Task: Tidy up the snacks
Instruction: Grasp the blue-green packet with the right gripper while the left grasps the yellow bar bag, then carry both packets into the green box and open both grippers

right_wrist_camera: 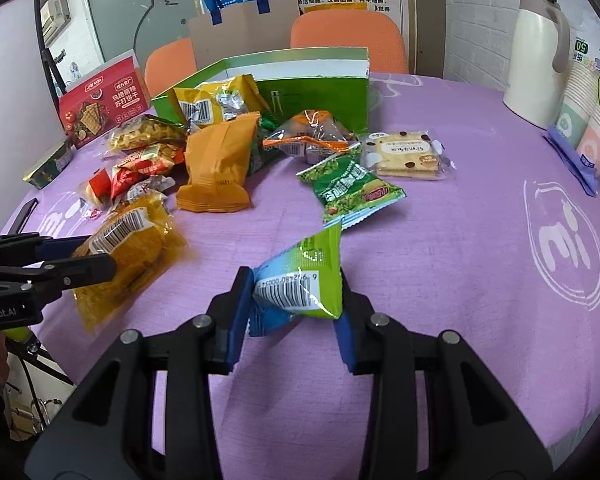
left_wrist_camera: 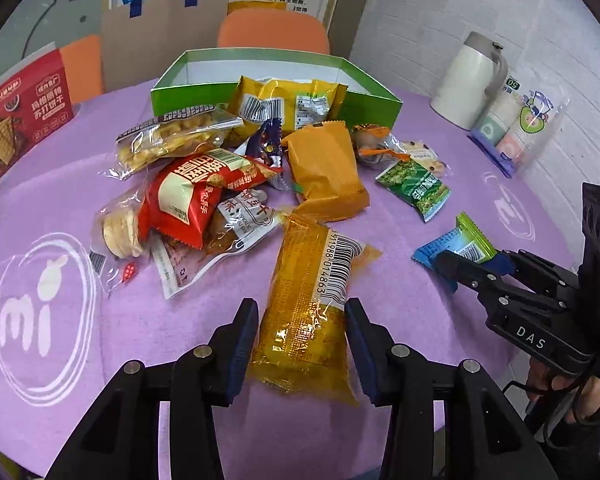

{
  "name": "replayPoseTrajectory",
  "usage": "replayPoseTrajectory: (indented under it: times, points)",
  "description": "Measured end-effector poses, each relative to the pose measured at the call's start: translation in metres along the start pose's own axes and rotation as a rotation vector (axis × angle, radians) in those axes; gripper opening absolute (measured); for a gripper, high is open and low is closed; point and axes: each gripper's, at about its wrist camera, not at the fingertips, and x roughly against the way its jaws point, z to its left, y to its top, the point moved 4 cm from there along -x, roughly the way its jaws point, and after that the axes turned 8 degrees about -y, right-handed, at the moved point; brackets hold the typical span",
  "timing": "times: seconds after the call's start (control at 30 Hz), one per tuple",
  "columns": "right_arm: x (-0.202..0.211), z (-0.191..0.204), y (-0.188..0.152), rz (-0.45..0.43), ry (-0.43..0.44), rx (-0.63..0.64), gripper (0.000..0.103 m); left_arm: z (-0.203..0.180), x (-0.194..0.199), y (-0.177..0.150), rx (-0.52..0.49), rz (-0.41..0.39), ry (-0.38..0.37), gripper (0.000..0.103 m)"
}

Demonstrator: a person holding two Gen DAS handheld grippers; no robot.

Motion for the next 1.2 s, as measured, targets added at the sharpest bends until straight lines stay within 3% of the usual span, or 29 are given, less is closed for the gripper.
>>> replayPoseTrajectory:
  times: [0.17,0.73,0.77,0.8,0.87,0.9,1.03,1.2]
  points:
    - [0.007,-0.005,-0.002,-0.006,-0.032,0.000,0.052,-0.006,-0.007,0.003,-0.027,0.007,-0.004,0.059]
    - [0.000,0.003,-0.006,0.031,-0.028,0.014,0.053,-0.002,-0.013,0.004,-0.025,0.018,-0.047,0.059]
    - [-0.001,0.004,-0.006,0.033,-0.029,0.015,0.053,-0.001,-0.014,0.004,-0.024,0.020,-0.047,0.053]
    - [-0.002,0.004,-0.007,0.036,-0.030,0.016,0.053,-0.002,-0.016,0.003,-0.025,0.025,-0.044,0.040]
    - [-0.004,0.006,-0.008,0.047,-0.020,0.019,0.049,-0.001,-0.017,0.003,-0.025,0.026,-0.051,0.039]
    - [-0.005,0.007,-0.009,0.051,-0.007,0.019,0.037,-0.001,-0.017,0.003,-0.023,0.025,-0.051,0.039]
    - [0.001,0.010,-0.005,0.032,-0.022,0.023,0.036,-0.004,-0.008,0.004,-0.027,0.011,-0.054,0.038]
    - [0.024,0.012,0.025,-0.055,0.025,0.020,0.036,-0.014,0.027,0.027,-0.078,-0.080,-0.064,0.038]
